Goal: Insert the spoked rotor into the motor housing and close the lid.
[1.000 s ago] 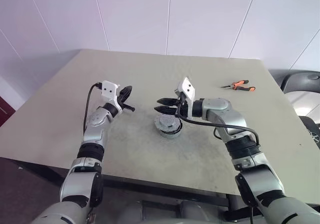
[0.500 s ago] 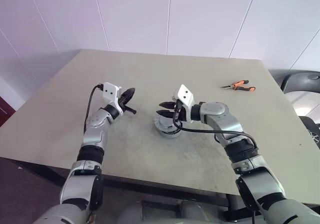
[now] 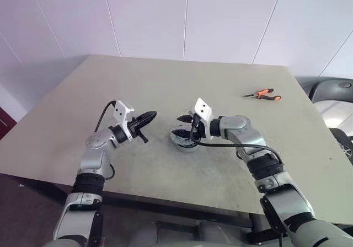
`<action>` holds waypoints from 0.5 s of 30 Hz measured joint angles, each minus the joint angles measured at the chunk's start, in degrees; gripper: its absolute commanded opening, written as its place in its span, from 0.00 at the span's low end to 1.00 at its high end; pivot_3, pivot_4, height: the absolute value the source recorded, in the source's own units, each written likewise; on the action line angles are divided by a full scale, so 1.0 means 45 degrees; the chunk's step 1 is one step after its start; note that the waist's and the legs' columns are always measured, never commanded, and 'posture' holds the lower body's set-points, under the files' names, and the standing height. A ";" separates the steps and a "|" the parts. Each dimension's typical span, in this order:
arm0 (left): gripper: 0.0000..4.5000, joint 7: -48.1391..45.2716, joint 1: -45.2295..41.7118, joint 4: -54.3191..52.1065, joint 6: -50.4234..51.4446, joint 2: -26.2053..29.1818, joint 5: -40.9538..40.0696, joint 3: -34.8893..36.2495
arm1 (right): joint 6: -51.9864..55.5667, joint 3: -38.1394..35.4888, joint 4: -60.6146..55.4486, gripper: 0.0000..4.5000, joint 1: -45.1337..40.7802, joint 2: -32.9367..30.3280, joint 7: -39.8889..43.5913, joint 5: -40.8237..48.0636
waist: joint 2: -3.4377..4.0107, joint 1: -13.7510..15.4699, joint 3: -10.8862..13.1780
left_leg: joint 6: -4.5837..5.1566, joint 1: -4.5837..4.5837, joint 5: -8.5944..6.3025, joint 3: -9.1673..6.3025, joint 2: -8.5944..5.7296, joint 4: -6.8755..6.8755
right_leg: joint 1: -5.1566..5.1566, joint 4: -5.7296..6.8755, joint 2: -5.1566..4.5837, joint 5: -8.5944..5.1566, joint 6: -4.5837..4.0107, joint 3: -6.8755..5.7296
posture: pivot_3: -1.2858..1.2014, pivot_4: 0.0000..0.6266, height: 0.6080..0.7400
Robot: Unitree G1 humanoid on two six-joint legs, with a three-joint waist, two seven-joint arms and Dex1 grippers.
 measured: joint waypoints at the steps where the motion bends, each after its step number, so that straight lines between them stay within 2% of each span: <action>1: 0.00 0.0042 0.0000 -0.0016 0.0007 0.0025 0.0002 0.0000 | -0.0003 0.0000 0.0080 0.78 0.0001 0.0053 -0.0062 -0.0012 | 0.0000 -0.0006 0.0000 | 0.0000 0.0000 0.0000 0.0001 0.0000 0.0000 | 0.0000 -0.0001 -0.0001 0.0000 0.0000 0.0002 | 0.52 0.00 1.00; 4: 0.00 0.0195 0.0074 -0.0256 0.0192 0.0021 0.0006 -0.0019 | -0.0060 0.0020 0.0260 1.00 0.0002 0.0129 -0.0221 -0.0144 | 0.0000 -0.0011 0.0000 | -0.0001 0.0000 0.0000 0.0001 0.0000 -0.0002 | -0.0001 -0.0001 -0.0001 0.0000 0.0000 0.0002 | 0.52 0.00 1.00; 15: 0.00 0.0642 0.0264 -0.1115 0.0838 -0.0103 0.0009 -0.0284 | -0.0037 0.0293 0.0856 1.00 0.0281 -0.0137 -0.0124 -0.0766 | 0.0002 -0.0019 -0.0002 | -0.0001 0.0022 0.0001 0.0002 0.0000 -0.0001 | 0.0020 0.0000 0.0001 -0.0001 -0.0001 0.0004 | 0.52 0.00 1.00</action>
